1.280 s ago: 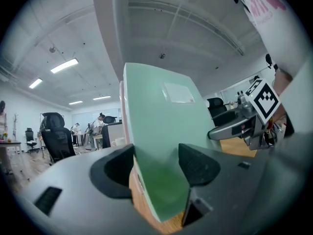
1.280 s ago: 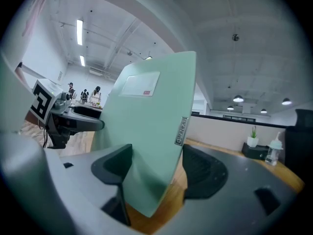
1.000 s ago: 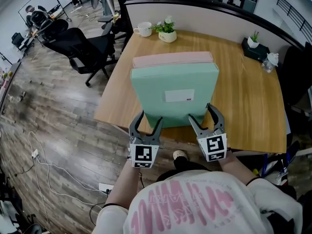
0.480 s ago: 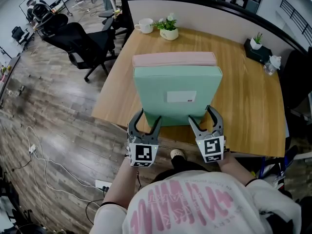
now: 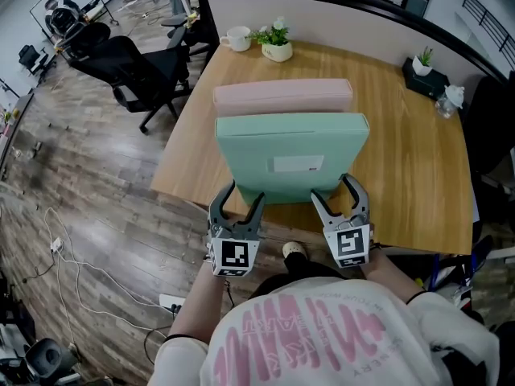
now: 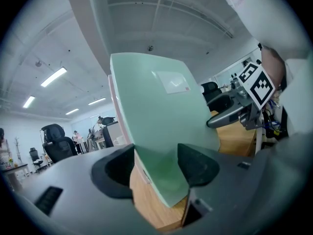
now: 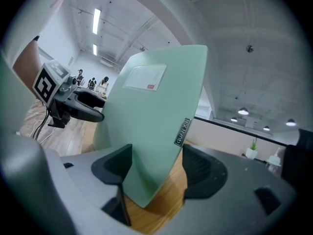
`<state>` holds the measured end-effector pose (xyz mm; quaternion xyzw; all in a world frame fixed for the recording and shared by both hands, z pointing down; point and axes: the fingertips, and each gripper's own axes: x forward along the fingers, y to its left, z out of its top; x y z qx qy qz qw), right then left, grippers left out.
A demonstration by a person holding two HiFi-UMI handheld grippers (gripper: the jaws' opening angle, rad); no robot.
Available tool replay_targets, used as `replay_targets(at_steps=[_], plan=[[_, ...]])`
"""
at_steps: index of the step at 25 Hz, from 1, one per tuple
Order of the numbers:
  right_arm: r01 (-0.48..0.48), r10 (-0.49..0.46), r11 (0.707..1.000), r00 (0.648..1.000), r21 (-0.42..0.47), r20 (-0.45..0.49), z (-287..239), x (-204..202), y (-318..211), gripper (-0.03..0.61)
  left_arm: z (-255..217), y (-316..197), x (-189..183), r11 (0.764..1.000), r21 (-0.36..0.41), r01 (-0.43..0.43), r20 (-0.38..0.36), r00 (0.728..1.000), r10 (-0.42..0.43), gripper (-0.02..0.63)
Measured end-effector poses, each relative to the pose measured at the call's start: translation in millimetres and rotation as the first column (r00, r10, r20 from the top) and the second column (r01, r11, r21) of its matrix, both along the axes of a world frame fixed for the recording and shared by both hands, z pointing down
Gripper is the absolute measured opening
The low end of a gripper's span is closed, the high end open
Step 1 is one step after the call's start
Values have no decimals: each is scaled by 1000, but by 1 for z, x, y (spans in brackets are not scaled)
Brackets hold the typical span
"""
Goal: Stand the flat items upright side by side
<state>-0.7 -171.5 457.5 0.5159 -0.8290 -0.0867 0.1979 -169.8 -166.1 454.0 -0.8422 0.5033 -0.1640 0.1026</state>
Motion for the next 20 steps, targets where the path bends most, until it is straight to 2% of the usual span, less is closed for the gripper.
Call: replay_targets(at_steps=[6,10,15,20], plan=[[4,-4,1000,1000,-24,25,2,-2,7,324,2,5,-3,999,-39,15,-23,1000,-16,252],[-17,22,998,998,-68,65,6,-3,8,323,8,6,-2,998,-57,34,-7,999,-35,256],[-34,36,996,999,-83,25,16,-3,7,322,18,4,-2,998,-53,34,57,998,-31,256],[-60,62,993,998,-102,17,23,0,6,310,24,3,-2,997,-72,34,43,999,-31,252]])
